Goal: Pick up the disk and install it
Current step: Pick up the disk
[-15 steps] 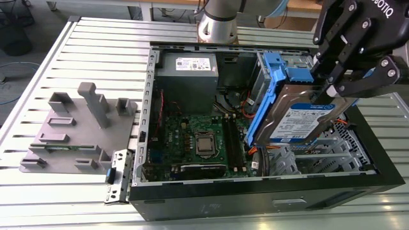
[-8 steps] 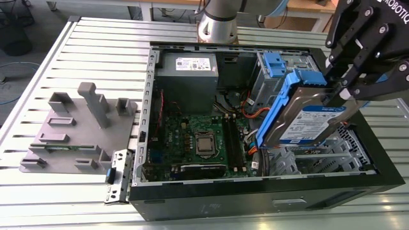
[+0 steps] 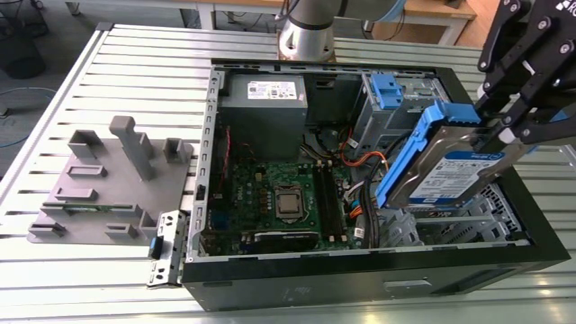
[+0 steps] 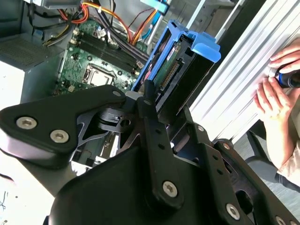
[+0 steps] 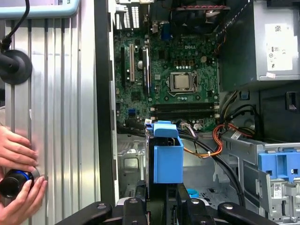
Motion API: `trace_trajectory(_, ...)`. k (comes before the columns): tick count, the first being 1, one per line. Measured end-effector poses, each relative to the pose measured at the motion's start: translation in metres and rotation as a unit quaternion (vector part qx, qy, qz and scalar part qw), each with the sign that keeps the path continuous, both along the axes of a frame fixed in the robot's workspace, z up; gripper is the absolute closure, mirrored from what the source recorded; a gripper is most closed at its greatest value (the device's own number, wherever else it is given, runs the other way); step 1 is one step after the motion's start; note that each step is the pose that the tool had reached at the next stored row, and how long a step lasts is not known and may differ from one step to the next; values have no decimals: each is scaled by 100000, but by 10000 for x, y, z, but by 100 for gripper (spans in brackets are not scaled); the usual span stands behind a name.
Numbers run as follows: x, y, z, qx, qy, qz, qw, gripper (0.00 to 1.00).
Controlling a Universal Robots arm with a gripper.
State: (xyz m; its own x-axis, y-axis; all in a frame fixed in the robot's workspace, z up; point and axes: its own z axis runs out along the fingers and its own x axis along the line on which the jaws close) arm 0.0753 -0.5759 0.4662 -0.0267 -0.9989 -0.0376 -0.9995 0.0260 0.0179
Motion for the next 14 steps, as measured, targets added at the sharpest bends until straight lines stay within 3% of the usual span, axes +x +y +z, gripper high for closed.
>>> trace_trajectory(4, 86, 1, -10, -9, 31, 3, 100000, 65)
trace_trajectory(10, 89, 1, -9, -12, 29, 4, 100000, 65)
trace_trajectory(12, 89, 0, 34, -12, 30, 1, 100000, 65)
trace_trajectory(14, 89, 1, 38, -11, 28, 1, 100000, 65)
